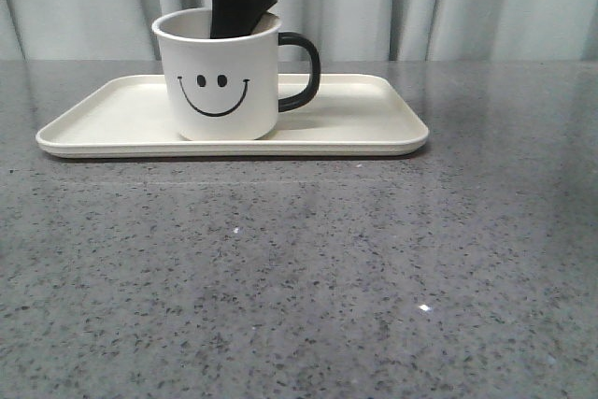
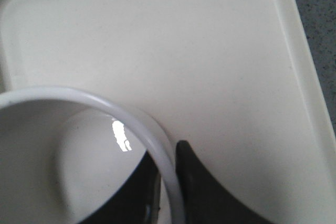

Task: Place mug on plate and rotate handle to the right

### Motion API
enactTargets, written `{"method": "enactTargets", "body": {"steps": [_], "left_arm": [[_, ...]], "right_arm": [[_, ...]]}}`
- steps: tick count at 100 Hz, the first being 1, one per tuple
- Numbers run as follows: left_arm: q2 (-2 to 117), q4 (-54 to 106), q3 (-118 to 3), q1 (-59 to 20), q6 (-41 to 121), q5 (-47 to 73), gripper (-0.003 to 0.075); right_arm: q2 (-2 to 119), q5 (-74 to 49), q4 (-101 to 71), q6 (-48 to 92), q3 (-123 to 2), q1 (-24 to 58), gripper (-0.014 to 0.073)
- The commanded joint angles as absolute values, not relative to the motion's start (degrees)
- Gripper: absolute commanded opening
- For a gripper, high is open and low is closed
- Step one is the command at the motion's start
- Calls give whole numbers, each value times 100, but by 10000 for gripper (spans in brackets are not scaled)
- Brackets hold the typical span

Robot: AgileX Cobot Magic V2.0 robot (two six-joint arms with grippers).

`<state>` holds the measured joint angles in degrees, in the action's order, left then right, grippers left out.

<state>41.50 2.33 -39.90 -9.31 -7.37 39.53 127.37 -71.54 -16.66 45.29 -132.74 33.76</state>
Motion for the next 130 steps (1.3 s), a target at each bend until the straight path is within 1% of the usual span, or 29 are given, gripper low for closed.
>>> {"method": "enactTargets", "body": {"steps": [1, 2, 3, 4, 7, 17, 21, 28, 55, 65, 76, 91, 112, 130], "left_arm": [[4125, 239, -4153, -923, -789, 3566, 398], [4125, 239, -4153, -923, -789, 3566, 398], [4125, 239, -4153, -923, -789, 3566, 398], [4125, 239, -4153, -923, -789, 3566, 398], [4125, 239, -4153, -923, -789, 3566, 398], [4125, 239, -4153, -923, -789, 3566, 398], [4125, 239, -4153, -923, -789, 3566, 398], [4125, 239, -4153, -923, -789, 3566, 398], [4125, 239, -4153, -923, -789, 3566, 398], [4125, 239, -4153, -923, -789, 3566, 398], [4125, 239, -4153, -923, -789, 3566, 398], [4125, 239, -4153, -923, -789, 3566, 398], [4125, 239, -4153, -923, -789, 3566, 398], [4125, 239, -4153, -923, -789, 3566, 398]], "right_arm": [[12383, -7398, -1763, 4570, -13448, 3331, 146], [12383, -7389, -1763, 4562, -13448, 3331, 157], [12383, -7376, -1763, 4556, -13448, 3331, 188], [12383, -7376, -1763, 4556, -13448, 3331, 188], [12377, -7356, -1763, 4523, -13448, 3331, 241], [12353, -7210, -1758, 4400, -13448, 3331, 377], [12314, -7132, -1752, 4359, -13448, 3331, 418], [12234, -7020, -1745, 4324, -13448, 3331, 454], [11613, -6779, -1690, 3702, -13453, 3166, 460], [11235, -6630, -1685, 3130, -13453, 3009, 459], [10806, -6619, -1624, 2878, -13390, 2811, 459], [10135, -6670, -1132, 2513, -13191, 2538, 459], [9073, -6559, -662, 2341, -12375, 2088, 459], [7938, -6046, -662, 2341, -11163, 1637, 459]]}}
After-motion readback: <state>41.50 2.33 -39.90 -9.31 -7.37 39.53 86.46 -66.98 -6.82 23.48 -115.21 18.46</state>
